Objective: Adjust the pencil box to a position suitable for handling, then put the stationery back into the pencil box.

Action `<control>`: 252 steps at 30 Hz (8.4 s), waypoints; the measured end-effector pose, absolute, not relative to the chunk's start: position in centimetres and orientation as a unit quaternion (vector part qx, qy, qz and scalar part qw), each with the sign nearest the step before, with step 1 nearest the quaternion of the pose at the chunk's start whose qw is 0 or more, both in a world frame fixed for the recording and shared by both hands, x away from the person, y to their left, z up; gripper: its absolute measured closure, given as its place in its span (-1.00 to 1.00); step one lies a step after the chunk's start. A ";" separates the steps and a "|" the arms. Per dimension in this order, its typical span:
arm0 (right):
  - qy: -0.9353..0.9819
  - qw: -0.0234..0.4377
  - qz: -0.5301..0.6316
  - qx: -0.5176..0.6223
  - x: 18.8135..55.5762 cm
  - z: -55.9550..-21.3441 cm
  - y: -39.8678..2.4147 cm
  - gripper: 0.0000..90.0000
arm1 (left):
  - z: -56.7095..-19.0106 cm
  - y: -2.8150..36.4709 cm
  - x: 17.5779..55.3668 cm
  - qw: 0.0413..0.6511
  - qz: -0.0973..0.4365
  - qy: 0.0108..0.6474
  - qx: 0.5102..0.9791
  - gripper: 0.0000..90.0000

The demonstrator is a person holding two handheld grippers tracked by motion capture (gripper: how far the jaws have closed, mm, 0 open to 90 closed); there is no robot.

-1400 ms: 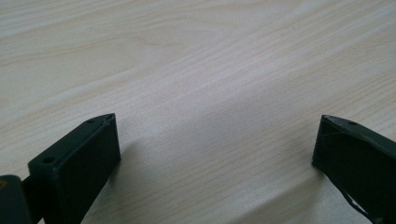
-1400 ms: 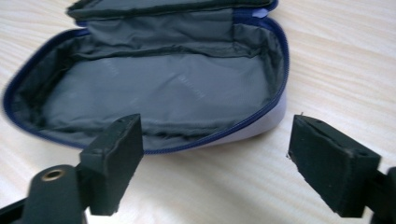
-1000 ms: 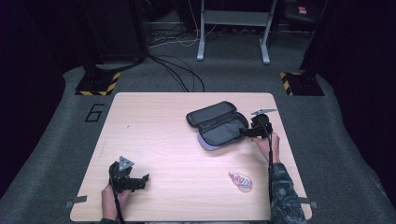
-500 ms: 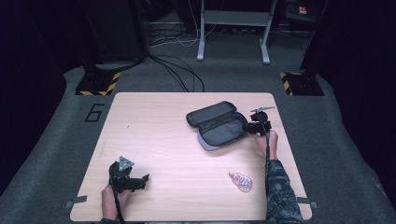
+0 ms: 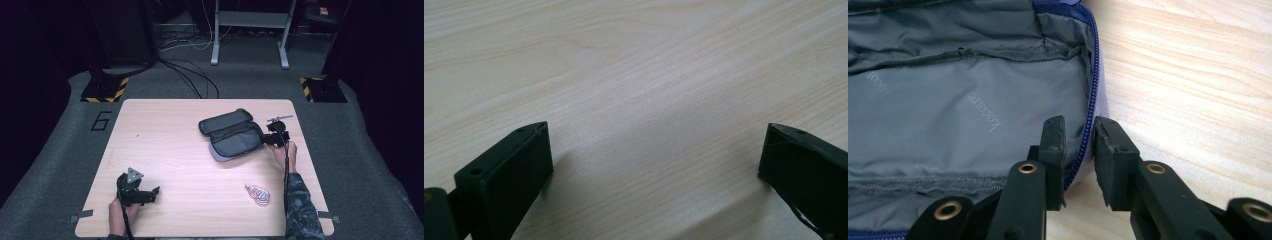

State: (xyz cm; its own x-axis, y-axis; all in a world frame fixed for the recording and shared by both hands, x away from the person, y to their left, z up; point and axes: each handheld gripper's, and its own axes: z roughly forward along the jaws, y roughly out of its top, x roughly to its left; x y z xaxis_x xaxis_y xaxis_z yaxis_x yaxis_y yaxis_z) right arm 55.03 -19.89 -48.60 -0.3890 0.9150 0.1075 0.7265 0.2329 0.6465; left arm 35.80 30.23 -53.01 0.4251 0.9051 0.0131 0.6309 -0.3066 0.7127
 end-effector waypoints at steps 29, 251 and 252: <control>0.790 0.141 0.320 0.503 51.1 -48.8 -16.8 0.56 | -53.0 30.2 35.8 0.322 0.212 0.493 0.780 -0.98; 0.847 0.171 0.401 0.305 46.1 -46.8 -9.0 -0.13 | -53.0 30.2 35.8 0.324 0.213 0.493 0.779 -0.98; 0.848 0.168 0.399 0.305 46.3 -46.8 -8.9 -0.13 | -53.0 30.2 35.8 0.324 0.213 0.493 0.779 -0.98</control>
State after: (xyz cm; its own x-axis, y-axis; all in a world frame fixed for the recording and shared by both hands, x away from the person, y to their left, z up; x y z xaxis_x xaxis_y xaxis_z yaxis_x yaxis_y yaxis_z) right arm 46.28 -8.93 -46.79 -0.7573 0.6517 -0.0420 0.3827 0.4950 0.7801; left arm 35.79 30.20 -53.03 0.4232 0.9059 0.0123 0.6303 -0.3042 0.7143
